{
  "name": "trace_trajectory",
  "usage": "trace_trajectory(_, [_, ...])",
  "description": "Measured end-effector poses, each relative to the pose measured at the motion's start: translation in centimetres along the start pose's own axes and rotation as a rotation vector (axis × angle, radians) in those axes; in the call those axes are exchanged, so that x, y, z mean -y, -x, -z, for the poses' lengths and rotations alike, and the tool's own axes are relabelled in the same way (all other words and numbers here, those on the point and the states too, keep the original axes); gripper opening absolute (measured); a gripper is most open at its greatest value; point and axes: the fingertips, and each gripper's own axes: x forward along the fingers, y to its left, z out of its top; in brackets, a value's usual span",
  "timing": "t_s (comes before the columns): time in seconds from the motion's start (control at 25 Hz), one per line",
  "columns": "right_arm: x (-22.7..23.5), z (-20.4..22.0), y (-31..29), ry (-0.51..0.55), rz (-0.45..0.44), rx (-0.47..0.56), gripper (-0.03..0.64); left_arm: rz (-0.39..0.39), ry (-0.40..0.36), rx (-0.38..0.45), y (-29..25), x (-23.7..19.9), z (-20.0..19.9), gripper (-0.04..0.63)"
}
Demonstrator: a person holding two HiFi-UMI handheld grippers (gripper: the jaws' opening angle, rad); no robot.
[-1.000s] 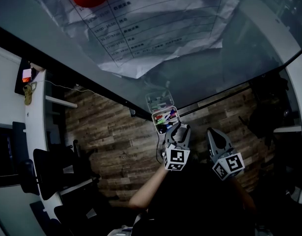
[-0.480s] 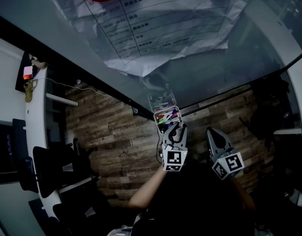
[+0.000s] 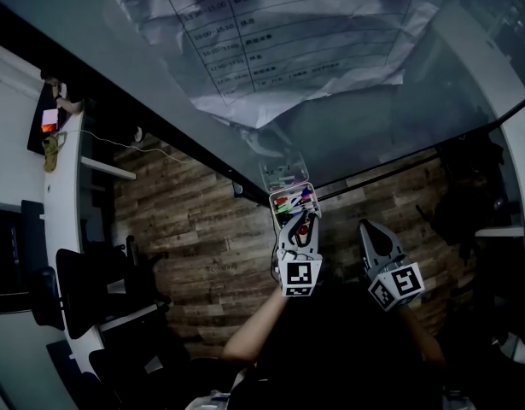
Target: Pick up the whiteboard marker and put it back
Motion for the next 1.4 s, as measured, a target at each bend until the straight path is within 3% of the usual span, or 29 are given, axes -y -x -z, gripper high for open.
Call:
trace_trajectory(0.36, [-0.6,0.3,-0.2,0.011,-0.021,-0.005,0.014,-0.023,0.048,0.001,0.9,-1.0,0.5,0.075])
trace_trajectory(1.4, [-3.4,0.3,-0.1,0.060,-0.065,0.008,0.014,-0.084,0.088,0.084,4.4,-3.2,-1.8,0.074])
